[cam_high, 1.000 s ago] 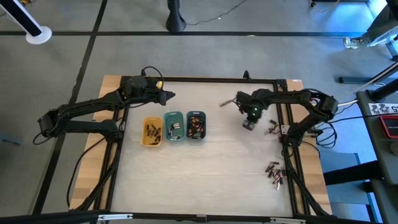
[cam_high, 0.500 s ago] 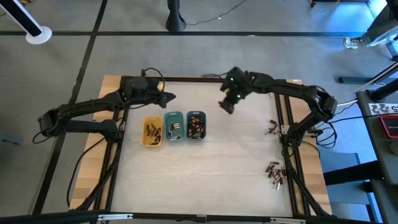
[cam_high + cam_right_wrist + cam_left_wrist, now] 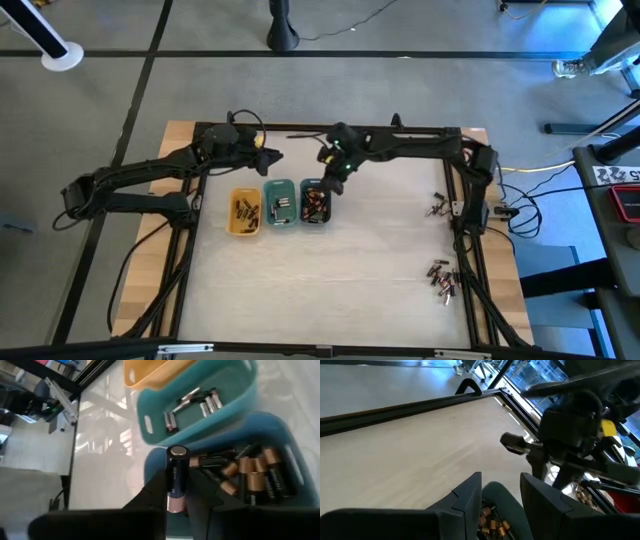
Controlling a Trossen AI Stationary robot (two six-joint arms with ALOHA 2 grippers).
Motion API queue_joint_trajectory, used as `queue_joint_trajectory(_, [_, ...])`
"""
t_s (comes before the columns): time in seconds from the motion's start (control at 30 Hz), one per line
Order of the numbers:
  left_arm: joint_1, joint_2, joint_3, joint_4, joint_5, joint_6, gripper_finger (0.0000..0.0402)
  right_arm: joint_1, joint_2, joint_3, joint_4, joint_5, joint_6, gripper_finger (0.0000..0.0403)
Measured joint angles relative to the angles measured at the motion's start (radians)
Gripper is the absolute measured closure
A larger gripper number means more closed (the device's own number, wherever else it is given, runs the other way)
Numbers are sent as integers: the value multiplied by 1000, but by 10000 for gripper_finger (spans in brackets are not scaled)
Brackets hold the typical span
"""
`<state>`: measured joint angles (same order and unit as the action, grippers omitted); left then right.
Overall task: Sort batteries
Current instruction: Put the large black battery into the blue bin
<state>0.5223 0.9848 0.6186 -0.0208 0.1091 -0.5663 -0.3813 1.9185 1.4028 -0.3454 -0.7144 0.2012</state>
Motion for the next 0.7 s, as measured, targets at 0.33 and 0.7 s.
queue_joint_trajectory(0.33, [2,2,0,-6,3,7,276,17,66,52,-68,23,34,362])
queue_joint_trajectory(0.7, [2,2,-1,-75,21,71,276,44,74,52,-125,265,107,362])
